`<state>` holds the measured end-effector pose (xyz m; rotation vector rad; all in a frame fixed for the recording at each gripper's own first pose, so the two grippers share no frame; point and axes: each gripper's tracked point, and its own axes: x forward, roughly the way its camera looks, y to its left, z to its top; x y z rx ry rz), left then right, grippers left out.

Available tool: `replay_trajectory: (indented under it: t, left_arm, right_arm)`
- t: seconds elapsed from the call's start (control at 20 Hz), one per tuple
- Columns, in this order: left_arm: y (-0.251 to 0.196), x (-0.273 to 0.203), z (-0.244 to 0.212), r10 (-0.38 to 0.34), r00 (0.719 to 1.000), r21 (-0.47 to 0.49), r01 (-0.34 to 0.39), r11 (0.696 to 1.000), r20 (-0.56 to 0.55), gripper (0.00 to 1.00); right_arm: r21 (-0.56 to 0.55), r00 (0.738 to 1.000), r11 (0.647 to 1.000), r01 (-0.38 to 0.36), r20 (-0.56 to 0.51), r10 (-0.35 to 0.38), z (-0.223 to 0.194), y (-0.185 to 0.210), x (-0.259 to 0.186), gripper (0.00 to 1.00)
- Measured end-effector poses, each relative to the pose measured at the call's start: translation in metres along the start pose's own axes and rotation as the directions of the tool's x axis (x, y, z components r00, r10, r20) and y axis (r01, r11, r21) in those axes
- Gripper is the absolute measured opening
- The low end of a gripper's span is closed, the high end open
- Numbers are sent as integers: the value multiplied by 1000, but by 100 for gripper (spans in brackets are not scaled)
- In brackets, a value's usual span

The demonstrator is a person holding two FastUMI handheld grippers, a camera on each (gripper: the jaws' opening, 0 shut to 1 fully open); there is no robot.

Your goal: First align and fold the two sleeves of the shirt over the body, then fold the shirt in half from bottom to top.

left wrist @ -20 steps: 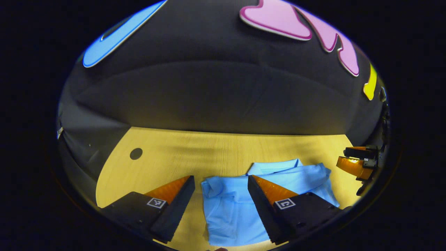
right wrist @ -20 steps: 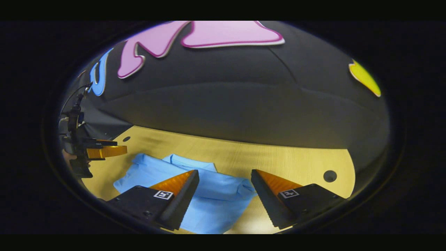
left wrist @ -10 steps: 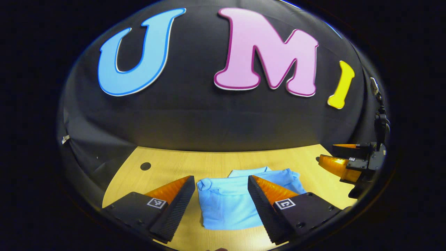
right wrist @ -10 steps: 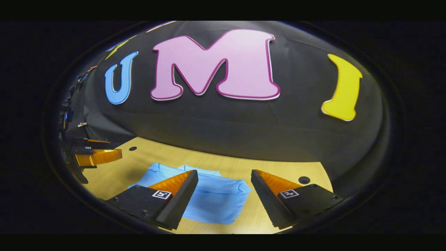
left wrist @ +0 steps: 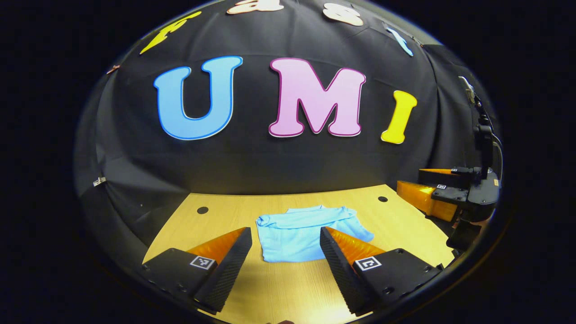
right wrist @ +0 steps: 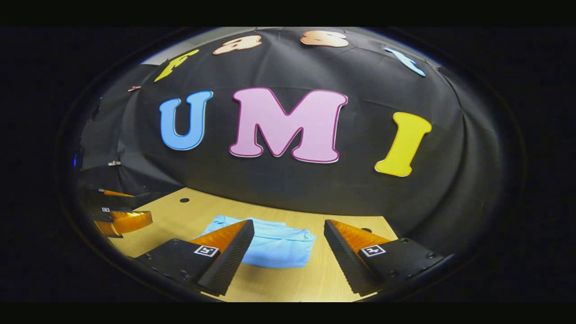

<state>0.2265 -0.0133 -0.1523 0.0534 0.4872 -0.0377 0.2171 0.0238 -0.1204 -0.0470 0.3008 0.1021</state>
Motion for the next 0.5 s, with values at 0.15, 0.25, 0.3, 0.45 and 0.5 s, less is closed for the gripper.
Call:
replay_trajectory:
  t: [0.15,0.25,0.3,0.45,0.5]
  left_arm:
    - [-1,-43,-5,-1,1000,-9,2,1000,27,97]
    - [2,-70,-3,4,999,-24,-3,1000,47,97]
    - [2,-83,-1,7,998,-31,-5,1000,58,97]
    - [6,-113,5,16,995,-36,-12,999,99,97]
    - [9,-128,5,20,994,-34,-17,999,109,97]
  right_arm:
    - [30,1000,999,16,23,-17,7,10,-39,98]
    - [31,999,999,26,44,-28,10,15,-63,98]
    - [31,998,999,26,57,-27,14,19,-77,98]
    - [14,995,1000,26,100,-27,25,32,-107,98]
    - [10,994,1000,21,111,-22,28,38,-116,95]
